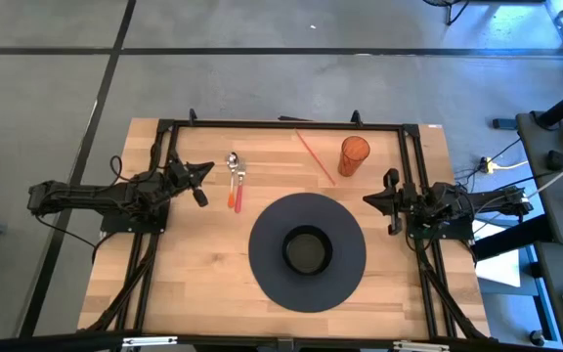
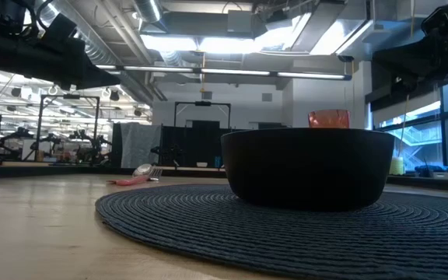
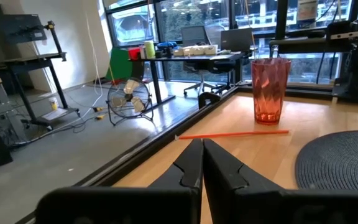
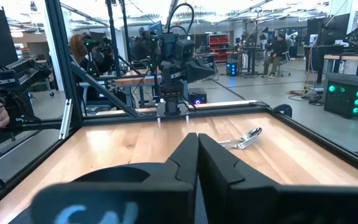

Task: Pick & Place Utensil
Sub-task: Put the red cup on the blue mat to the top right of the black bowl

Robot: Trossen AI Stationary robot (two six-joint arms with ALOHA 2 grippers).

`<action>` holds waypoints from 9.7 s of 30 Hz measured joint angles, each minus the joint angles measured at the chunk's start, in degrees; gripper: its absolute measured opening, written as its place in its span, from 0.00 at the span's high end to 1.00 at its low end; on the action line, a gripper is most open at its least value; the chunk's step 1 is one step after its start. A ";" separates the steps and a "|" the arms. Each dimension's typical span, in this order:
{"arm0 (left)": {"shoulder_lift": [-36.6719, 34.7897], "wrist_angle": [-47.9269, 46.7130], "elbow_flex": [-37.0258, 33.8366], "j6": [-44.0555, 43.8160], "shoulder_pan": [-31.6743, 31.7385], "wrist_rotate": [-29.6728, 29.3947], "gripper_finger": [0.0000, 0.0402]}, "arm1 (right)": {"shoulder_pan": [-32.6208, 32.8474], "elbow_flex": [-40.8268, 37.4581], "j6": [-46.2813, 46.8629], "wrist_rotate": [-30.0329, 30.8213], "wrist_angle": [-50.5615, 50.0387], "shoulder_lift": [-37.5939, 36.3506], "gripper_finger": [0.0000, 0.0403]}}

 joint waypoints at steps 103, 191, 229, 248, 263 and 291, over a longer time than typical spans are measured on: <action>-0.02 -0.94 -0.02 -0.07 -0.02 -0.11 0.99 | -0.02 41.28 2.79 15.51 -23.76 39.42 0.95; -0.01 -2.21 -0.02 0.00 -0.02 -0.11 0.99 | -35.39 69.55 0.99 -9.54 -66.29 84.66 0.43; 0.00 -2.32 -0.02 -0.07 0.00 -0.11 0.99 | -11.29 82.12 8.30 -9.25 -75.99 82.42 0.97; -0.01 -2.59 -0.02 -1.05 0.00 -0.09 0.99 | 7.89 81.86 20.44 -4.52 -75.84 82.86 0.97; -0.01 -2.69 -0.02 -1.05 -0.02 -0.10 0.99 | 10.75 72.89 25.42 -6.58 -73.40 83.19 0.97; -0.02 -3.08 -0.02 -1.05 -0.01 -0.09 0.99 | 10.78 72.32 25.05 -7.22 -72.25 87.16 0.97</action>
